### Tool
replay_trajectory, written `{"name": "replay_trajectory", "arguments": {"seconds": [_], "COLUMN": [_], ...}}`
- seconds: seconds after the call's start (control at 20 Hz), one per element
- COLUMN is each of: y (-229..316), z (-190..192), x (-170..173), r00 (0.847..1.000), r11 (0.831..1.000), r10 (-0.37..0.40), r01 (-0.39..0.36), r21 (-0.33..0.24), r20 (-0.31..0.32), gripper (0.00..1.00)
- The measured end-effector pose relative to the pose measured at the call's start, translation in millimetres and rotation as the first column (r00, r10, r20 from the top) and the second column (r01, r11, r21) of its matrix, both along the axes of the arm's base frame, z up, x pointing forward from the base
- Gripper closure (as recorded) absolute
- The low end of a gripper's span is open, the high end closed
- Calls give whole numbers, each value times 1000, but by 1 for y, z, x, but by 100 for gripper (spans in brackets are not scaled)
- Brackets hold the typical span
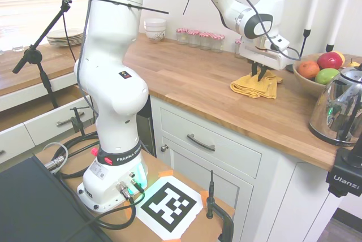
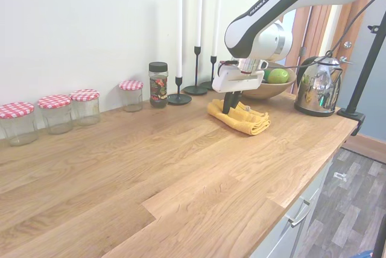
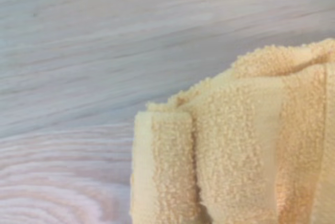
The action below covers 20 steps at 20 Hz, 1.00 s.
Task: Wipe the counter
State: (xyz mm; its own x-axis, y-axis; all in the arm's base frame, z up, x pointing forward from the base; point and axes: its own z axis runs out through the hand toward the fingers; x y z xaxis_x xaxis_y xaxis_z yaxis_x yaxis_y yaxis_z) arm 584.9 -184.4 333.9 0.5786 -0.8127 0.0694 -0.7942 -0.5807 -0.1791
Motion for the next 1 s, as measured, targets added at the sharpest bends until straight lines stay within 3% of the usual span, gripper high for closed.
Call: {"name": "replay_trajectory", "arguments": {"seconds": [0.55, 1.0], "y": [14, 131], "z": [-1, -1], "x": [-1, 5], "r00": [999, 994], "r11": [1000, 992], "r10": [30, 113], "r01": [-30, -113], "r21": [-4, -49], "r20": [13, 1], "gripper": [100, 100]}}
